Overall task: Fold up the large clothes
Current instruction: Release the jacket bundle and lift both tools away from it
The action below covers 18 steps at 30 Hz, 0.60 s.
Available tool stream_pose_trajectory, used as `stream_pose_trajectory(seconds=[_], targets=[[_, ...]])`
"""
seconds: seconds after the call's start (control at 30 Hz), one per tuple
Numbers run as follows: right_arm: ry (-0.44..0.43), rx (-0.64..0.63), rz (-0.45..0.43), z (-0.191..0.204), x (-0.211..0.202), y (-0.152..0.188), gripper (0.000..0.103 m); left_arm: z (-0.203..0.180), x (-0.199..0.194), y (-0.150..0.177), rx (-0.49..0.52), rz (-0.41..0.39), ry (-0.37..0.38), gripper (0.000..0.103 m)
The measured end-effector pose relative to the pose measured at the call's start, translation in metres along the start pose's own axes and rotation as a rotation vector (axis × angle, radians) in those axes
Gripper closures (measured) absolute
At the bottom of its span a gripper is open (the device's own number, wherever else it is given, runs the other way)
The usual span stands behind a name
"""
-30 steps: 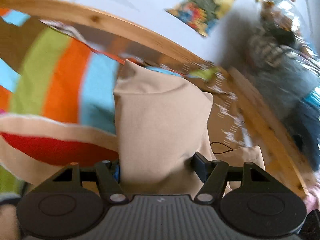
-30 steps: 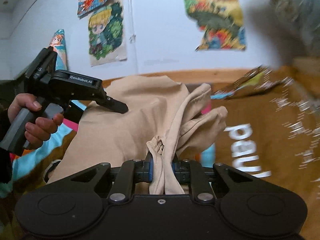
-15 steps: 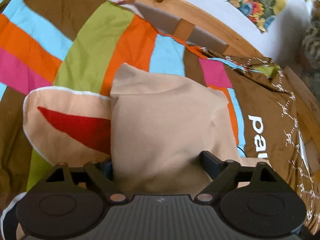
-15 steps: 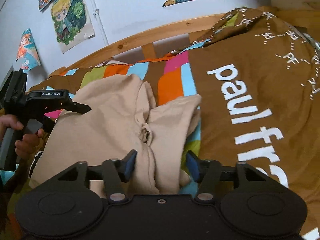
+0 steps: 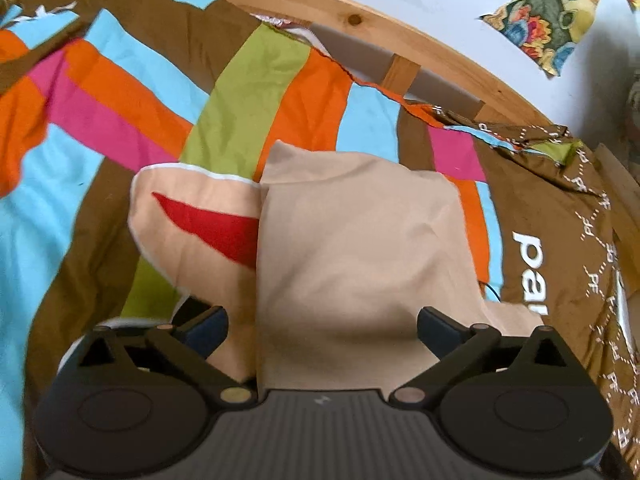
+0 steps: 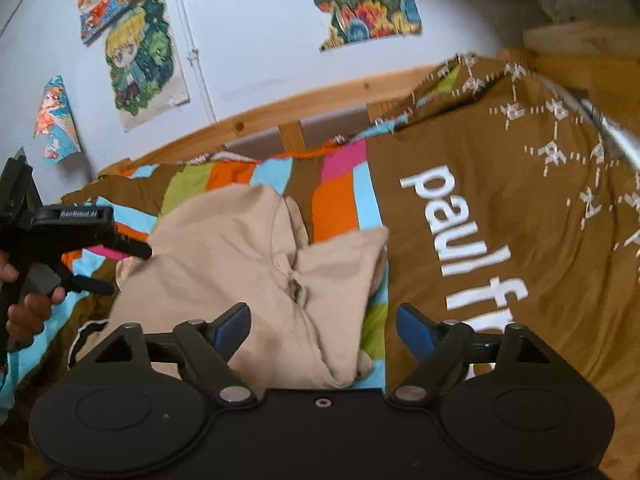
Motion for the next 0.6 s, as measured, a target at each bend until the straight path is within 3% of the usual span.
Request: stream_pose_trajectory(seconds=[0.17,0.6], targets=[[-0.014,-0.068,-0.058,0.021,-0.030,-0.012,0.005,-0.004,-0.046,0.024,0.042,-0.044,0.026,0.001],[-0.043,-0.114,-0.213,0.062,-0.114,-0.044,0.001,-0.013,-0.182,0.068,0.112,-0.259,0.044,0.001]])
Point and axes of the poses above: each gripper's, at about its wrist camera, not at the fingertips, and x roughly the way its jaws point, z to its left, y to its underside, the point moved 4 cm from there along x, roughly the way its jaws point, and after that the axes turned 2 degrees about -y, right-handed, at the moved point
